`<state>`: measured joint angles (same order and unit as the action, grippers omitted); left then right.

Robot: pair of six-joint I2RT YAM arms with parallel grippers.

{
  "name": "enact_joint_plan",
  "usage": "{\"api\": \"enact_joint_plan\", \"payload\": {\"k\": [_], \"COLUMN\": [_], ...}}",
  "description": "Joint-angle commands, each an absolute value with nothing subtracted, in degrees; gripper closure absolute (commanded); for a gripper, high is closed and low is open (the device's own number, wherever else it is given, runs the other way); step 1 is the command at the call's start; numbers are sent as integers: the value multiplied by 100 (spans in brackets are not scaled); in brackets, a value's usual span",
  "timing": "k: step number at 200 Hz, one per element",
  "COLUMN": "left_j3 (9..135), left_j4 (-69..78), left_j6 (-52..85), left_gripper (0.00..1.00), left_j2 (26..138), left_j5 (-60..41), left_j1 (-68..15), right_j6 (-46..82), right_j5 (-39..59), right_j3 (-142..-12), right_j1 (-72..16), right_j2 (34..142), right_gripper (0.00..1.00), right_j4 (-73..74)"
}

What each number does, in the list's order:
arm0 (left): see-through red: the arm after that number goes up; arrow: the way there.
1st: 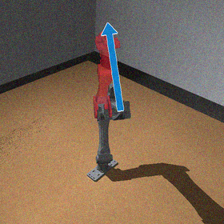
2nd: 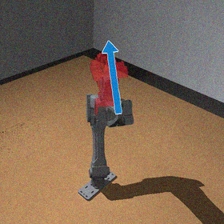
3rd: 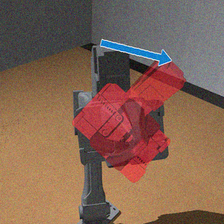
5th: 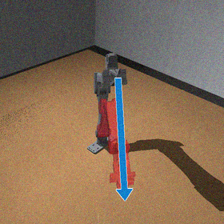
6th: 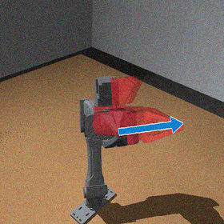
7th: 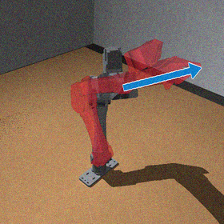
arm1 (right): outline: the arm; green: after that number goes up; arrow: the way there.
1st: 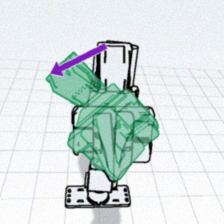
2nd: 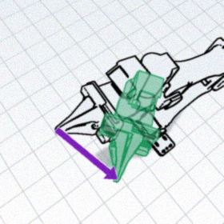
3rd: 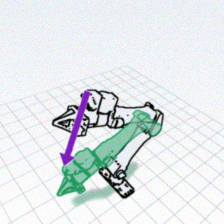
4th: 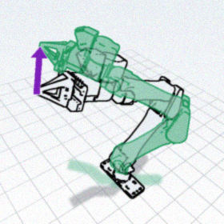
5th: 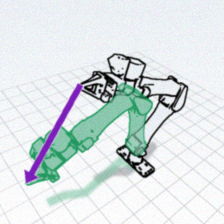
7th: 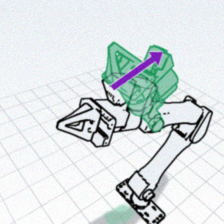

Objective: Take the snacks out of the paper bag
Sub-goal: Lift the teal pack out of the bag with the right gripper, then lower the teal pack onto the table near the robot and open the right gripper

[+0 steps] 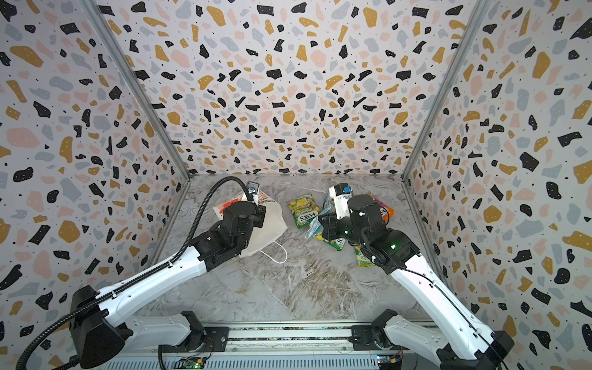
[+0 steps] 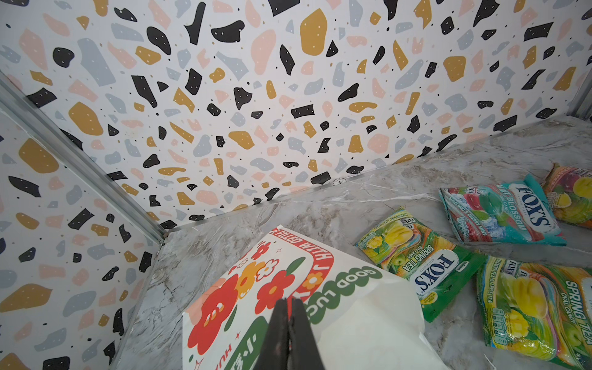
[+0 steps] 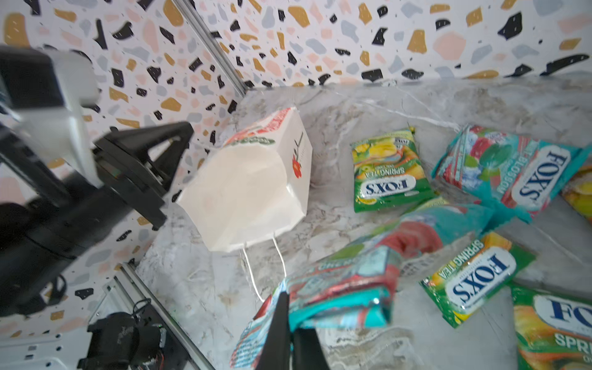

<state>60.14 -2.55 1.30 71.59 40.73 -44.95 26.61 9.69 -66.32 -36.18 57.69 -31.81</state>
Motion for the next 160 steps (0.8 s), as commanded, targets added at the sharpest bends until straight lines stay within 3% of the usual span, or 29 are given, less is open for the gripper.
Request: {"api": "enact_joint_plan", "payload": {"k": [1, 95, 160], "left_j3": [6038, 6019, 6010], "left_j4": [-110, -83, -79], "left_j6": [211, 215, 198], "left_gripper": [100, 100, 100], "left_j2": [7047, 7042, 7049], "left_j5": [4025, 4008, 4017], "left_j1": [-4454, -4456, -4454], "right_j6": [2527, 3027, 2819], "right_j5": [1390, 3760, 3932], "right_j3": [-6299, -4652, -3902], "right_j1": [-3568, -3568, -3275], "right_j2": [5549, 6189, 6552], "right_gripper": [100, 100, 100], "right_j4": [-3366, -1234, -1076]}}
